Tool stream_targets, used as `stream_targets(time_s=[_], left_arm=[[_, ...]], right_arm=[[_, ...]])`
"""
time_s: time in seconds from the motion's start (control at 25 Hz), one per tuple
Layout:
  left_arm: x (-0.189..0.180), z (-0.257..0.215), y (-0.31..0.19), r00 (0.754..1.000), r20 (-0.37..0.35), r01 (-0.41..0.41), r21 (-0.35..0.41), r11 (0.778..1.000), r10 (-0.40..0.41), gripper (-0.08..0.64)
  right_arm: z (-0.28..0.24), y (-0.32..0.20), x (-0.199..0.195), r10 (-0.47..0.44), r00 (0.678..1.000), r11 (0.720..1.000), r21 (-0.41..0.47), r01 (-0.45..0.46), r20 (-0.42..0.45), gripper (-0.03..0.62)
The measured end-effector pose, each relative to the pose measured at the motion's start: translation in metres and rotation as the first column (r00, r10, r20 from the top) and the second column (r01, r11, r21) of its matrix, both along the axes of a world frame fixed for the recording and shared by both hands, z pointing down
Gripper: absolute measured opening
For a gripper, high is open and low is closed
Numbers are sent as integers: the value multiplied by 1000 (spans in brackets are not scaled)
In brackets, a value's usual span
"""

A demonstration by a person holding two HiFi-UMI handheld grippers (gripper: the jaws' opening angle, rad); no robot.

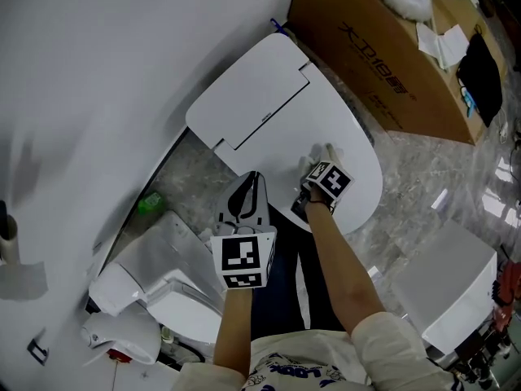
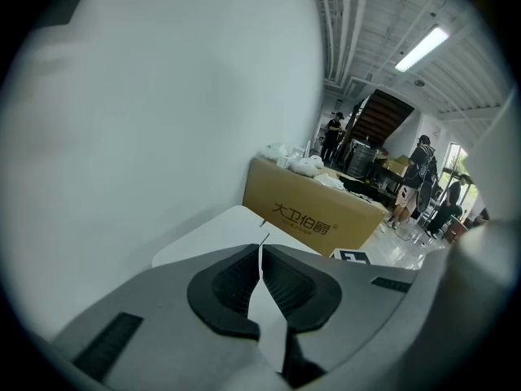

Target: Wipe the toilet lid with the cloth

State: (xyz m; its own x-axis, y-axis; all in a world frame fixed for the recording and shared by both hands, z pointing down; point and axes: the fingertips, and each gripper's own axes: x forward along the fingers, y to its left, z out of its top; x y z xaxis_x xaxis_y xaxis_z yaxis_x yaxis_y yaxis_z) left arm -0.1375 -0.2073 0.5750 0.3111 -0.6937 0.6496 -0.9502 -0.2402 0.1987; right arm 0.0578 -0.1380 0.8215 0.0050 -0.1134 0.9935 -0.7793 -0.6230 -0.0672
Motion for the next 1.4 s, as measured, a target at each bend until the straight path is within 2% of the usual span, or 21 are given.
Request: stream_targets(time_s=[0.2, 0.4, 0.68, 0.96, 1.16, 1.4], left_arm=[[-16, 3, -1, 1000, 4, 26, -8, 1000, -26, 15], [-30, 8, -2, 999, 8, 49, -17, 999, -49, 15], [-50, 13, -4, 996, 14, 86, -23, 996, -86, 15], [-69, 14, -4, 993, 27, 114, -26, 993, -113, 15], [-82, 14, -1, 990, 41, 134, -27, 991, -133, 15], [-91, 17, 1, 988, 43, 153, -30, 988, -151, 15]], right_arm=[[-1, -28, -26, -44, 999, 999, 20, 44, 23, 110], [-1, -57, -54, -137, 990, 989, 65, 135, 30, 110], [-1, -90, -100, -313, 948, 943, 136, 304, 52, 112], [-2, -108, -146, -489, 868, 862, 196, 468, 82, 115], [-3, -108, -170, -617, 784, 776, 223, 591, 67, 117], [-3, -101, -190, -724, 689, 675, 241, 698, 34, 117]])
